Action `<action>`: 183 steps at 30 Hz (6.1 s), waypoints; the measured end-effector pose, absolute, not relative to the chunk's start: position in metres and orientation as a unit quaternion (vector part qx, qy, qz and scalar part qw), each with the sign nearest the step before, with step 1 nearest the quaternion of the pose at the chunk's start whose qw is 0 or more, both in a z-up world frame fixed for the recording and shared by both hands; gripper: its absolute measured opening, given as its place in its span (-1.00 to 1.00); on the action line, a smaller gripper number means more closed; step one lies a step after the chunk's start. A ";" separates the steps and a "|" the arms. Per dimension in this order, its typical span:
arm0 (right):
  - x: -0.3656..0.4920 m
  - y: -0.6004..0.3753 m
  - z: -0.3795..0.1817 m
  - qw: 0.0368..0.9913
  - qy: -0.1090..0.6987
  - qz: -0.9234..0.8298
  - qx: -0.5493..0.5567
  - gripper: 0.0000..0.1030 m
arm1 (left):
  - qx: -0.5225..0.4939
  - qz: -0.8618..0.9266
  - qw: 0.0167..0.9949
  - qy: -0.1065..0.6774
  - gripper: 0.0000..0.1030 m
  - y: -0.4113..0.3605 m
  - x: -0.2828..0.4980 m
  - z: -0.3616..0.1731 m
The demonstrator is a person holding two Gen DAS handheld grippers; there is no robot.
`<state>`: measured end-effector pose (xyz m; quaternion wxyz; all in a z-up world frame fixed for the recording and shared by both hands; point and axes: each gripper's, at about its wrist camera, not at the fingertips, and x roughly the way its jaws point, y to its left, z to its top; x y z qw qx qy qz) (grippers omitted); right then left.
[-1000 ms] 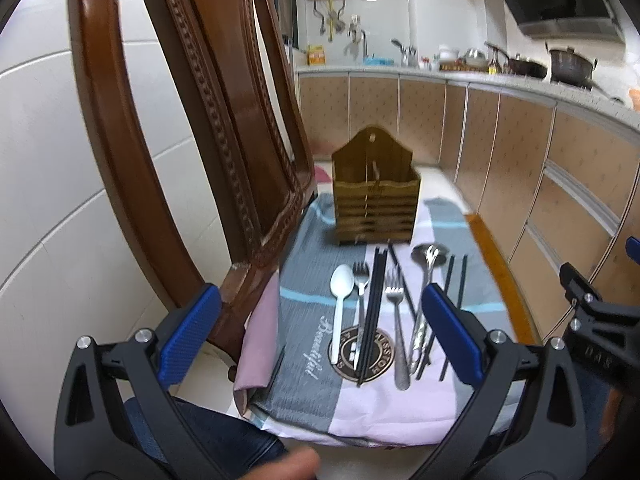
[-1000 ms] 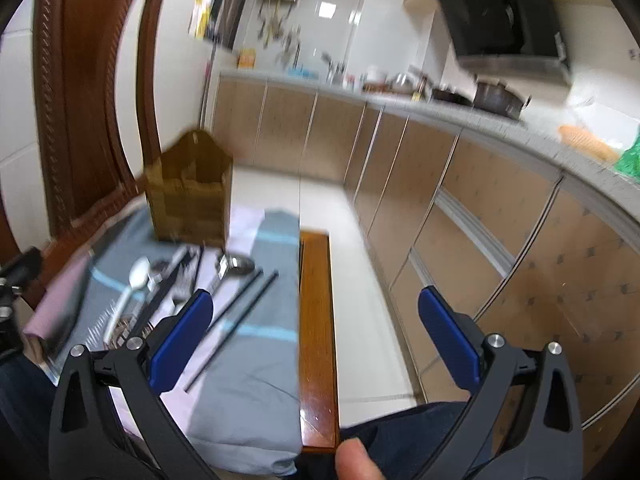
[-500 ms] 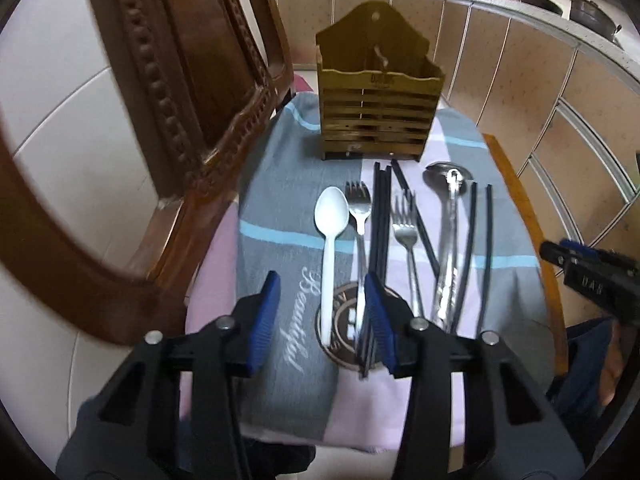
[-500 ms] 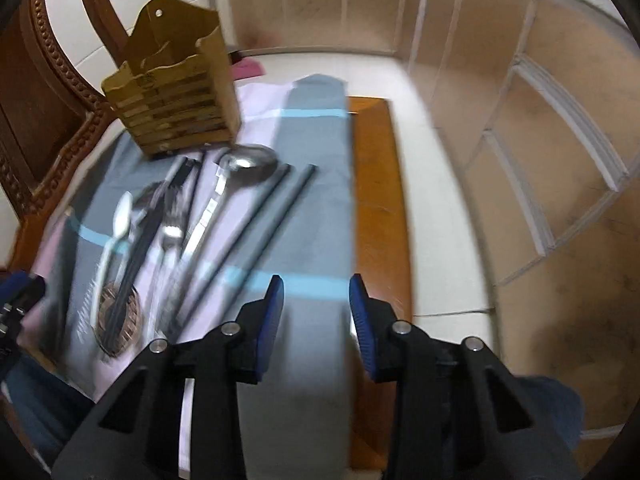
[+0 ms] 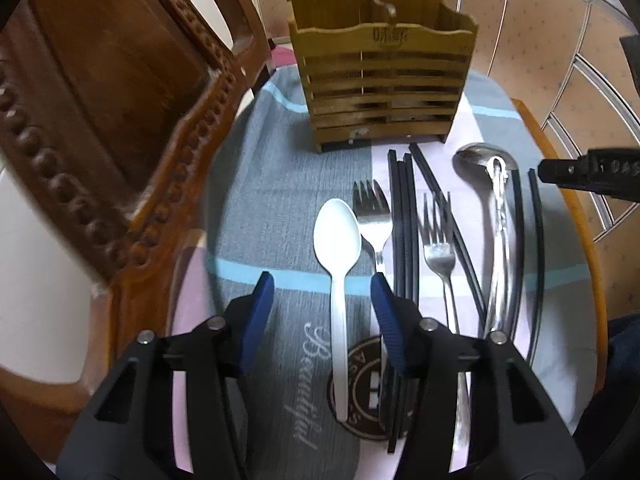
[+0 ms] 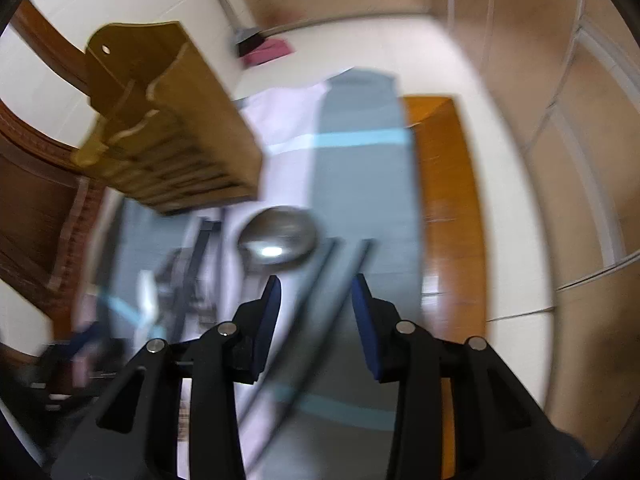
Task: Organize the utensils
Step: 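Grasp the white plastic spoon with the left tool while the right tool grasps the steel ladle, then lift the white spoon and steel ladle and carry both toward the wooden holder, then lower both utensils into the wooden holder and open both tools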
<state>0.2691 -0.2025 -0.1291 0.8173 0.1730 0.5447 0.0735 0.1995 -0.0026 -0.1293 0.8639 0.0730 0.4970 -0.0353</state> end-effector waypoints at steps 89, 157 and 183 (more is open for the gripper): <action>0.319 -0.244 -0.213 0.703 0.481 0.191 0.487 -0.69 | 0.002 -0.097 0.866 0.491 -0.93 0.002 0.293 -0.137; 0.303 -0.189 -0.025 0.949 0.094 0.229 0.195 -0.97 | -0.007 0.069 0.989 0.130 -0.91 -0.011 0.364 -0.032; 0.230 -0.212 -0.036 0.954 0.143 0.174 0.199 -0.37 | -0.057 0.056 0.982 0.172 0.06 0.014 0.293 -0.045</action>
